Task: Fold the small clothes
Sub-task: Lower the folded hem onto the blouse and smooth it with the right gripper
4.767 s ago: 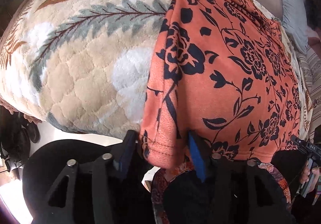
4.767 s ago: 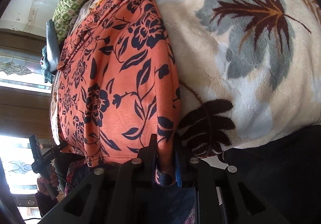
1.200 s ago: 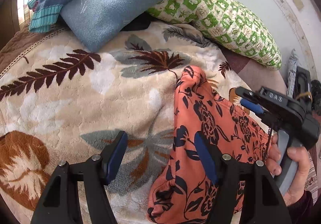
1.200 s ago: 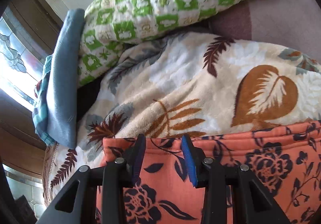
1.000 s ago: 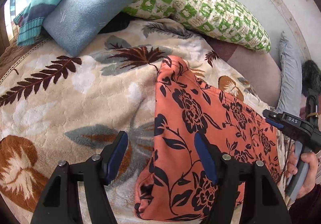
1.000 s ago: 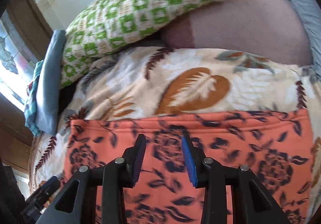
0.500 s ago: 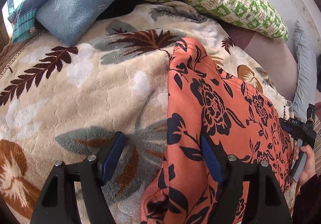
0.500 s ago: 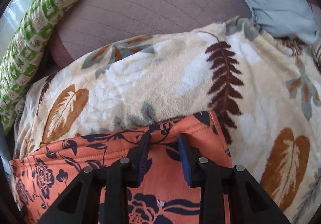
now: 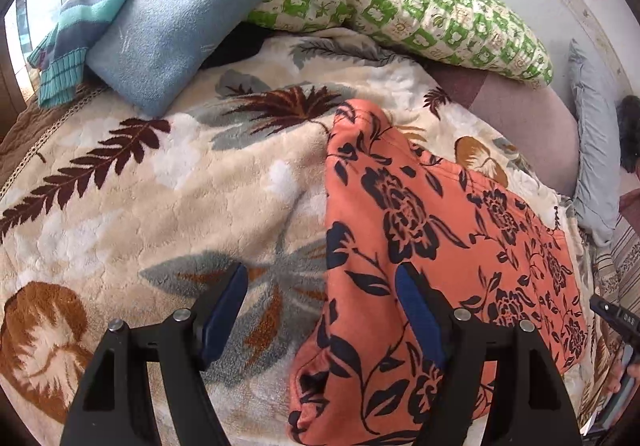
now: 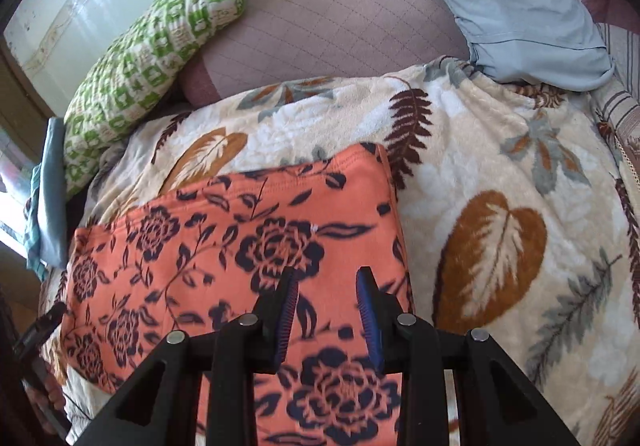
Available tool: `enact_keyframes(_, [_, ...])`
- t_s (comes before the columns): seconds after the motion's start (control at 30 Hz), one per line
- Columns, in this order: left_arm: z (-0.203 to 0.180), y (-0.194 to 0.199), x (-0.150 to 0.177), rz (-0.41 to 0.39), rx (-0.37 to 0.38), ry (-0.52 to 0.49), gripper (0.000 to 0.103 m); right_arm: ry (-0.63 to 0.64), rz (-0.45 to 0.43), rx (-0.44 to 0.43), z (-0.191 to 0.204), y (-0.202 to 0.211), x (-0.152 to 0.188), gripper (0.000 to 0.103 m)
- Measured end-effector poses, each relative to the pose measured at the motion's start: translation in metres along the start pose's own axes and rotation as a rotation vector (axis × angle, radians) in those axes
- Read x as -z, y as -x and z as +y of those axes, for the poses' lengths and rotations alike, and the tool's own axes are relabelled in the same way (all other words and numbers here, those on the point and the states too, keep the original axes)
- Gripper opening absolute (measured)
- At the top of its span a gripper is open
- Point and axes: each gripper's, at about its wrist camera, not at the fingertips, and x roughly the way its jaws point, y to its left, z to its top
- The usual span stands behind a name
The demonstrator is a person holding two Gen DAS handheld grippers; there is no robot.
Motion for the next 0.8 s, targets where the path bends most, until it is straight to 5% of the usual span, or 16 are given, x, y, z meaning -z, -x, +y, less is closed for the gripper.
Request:
enact_keyframes(0.2, [0.006, -0.010, 0.004, 0.024, -0.036, 0.003, 0.081, 0.064, 0.172, 0.061, -0.001, -0.036, 0.073, 0.034])
enact_keyframes(0.27, [0.011, -0.007, 0.002, 0.026, -0.006, 0.032, 0.081, 0.105, 0.109, 0.067, 0.000, -0.031, 0.086, 0.034])
enact_keyframes(0.37, [0.026, 0.006, -0.002, -0.008, 0.021, 0.101, 0.081, 0.087, 0.139, 0.068, 0.004, -0.023, 0.083, 0.034])
enact_keyframes(0.53, [0.064, 0.032, -0.011, -0.069, 0.069, 0.226, 0.081, 0.078, 0.077, -0.087, 0.042, -0.003, 0.067, 0.034])
enact_keyframes(0.67, [0.081, 0.033, -0.013, -0.044, 0.133, 0.304, 0.081, 0.142, 0.055, -0.216, 0.099, -0.004, 0.065, 0.036])
enact_keyframes(0.7, [0.079, 0.030, -0.013, -0.027, 0.154, 0.299, 0.081, 0.158, 0.050, -0.243, 0.112, -0.004, 0.067, 0.038])
enact_keyframes(0.8, [0.071, 0.025, -0.011, 0.010, 0.212, 0.289, 0.081, 0.179, 0.038, -0.321, 0.150, -0.005, 0.076, 0.068])
